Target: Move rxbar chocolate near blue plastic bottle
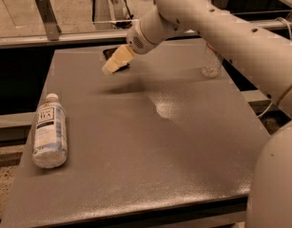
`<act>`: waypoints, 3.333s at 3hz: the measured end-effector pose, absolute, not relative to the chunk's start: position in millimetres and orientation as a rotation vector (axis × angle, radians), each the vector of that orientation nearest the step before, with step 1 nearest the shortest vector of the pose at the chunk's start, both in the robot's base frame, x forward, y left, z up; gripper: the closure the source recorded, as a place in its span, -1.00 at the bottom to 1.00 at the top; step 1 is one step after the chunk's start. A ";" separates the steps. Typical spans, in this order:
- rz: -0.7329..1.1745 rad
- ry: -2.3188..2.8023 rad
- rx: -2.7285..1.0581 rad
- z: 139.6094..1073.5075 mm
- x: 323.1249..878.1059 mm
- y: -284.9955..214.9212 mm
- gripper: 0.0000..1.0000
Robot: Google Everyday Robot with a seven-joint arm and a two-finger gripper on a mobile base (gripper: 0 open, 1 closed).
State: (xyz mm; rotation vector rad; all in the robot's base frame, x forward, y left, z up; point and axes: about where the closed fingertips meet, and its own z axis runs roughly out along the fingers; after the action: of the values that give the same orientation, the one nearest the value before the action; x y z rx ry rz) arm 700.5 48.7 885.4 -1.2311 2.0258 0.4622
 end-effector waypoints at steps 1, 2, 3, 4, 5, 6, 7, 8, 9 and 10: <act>0.463 2.059 -1.142 864.7 721.5 78.9 -1.00; 0.399 2.080 -1.086 846.8 739.7 93.7 -1.00; 0.334 2.089 -1.030 837.2 757.1 93.6 -0.63; 0.298 2.091 -1.004 832.4 766.6 88.3 -0.19; 0.285 2.090 -1.005 829.3 770.2 82.6 0.27; 0.285 2.090 -1.005 830.2 770.3 82.5 0.74; 0.285 2.090 -1.005 830.2 770.2 82.5 1.00; 0.285 2.090 -1.005 830.3 770.2 82.5 1.00; 0.285 2.090 -1.006 830.7 770.2 82.5 1.00; 0.285 2.090 -1.006 832.2 770.1 82.4 1.00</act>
Offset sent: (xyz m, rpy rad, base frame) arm 0.0643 0.0575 -0.0581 -0.0252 -0.0519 -0.2198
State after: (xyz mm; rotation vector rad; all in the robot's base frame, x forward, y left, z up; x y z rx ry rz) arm 770.1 82.4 832.2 -1.0058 2.0896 0.2850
